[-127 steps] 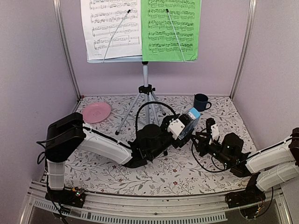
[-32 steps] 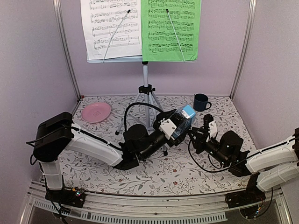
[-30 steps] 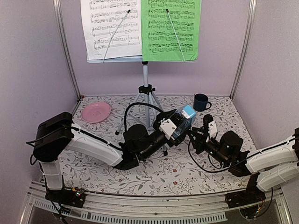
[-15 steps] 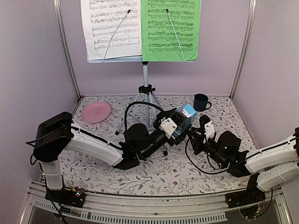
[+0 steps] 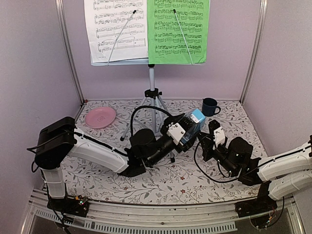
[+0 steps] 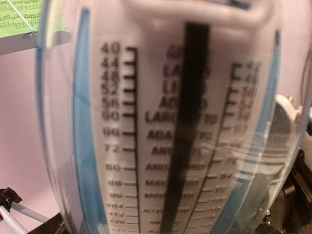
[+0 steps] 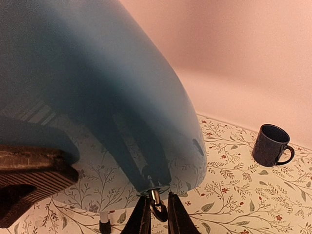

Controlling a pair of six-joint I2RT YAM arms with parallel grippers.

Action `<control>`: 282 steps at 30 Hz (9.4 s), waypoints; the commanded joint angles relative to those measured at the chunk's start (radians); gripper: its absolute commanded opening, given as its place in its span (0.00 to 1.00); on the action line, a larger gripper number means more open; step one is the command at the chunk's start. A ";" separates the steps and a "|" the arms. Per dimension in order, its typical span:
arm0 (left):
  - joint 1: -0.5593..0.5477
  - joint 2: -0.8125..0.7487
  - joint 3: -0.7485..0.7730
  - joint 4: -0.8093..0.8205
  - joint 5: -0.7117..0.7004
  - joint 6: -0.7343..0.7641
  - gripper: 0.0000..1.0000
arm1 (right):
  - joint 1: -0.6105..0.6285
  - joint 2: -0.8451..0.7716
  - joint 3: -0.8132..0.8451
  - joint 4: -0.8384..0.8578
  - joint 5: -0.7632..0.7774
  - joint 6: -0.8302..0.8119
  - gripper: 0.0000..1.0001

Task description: Set up the instrument practice props

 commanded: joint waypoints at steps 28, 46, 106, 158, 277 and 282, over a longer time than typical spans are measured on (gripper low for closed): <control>-0.019 -0.052 -0.092 0.235 0.055 0.026 0.21 | -0.097 -0.132 -0.086 0.129 -0.133 0.291 0.00; -0.016 -0.059 -0.114 0.245 0.047 0.020 0.19 | -0.187 -0.085 -0.099 0.180 -0.313 0.499 0.00; 0.220 -0.338 -0.620 -0.071 0.087 -0.653 0.79 | -0.164 0.378 0.704 -0.442 -0.781 0.382 0.99; 0.312 -0.361 -0.797 -0.164 0.386 -0.550 0.54 | -0.168 0.466 0.799 -0.569 -0.915 0.403 1.00; 0.333 -0.327 -0.737 0.201 0.503 -0.314 0.25 | -0.198 0.538 0.732 -0.462 -1.020 0.658 0.98; 0.333 -0.321 -0.740 0.208 0.501 -0.317 0.24 | -0.196 0.575 0.754 -0.432 -1.054 0.708 0.98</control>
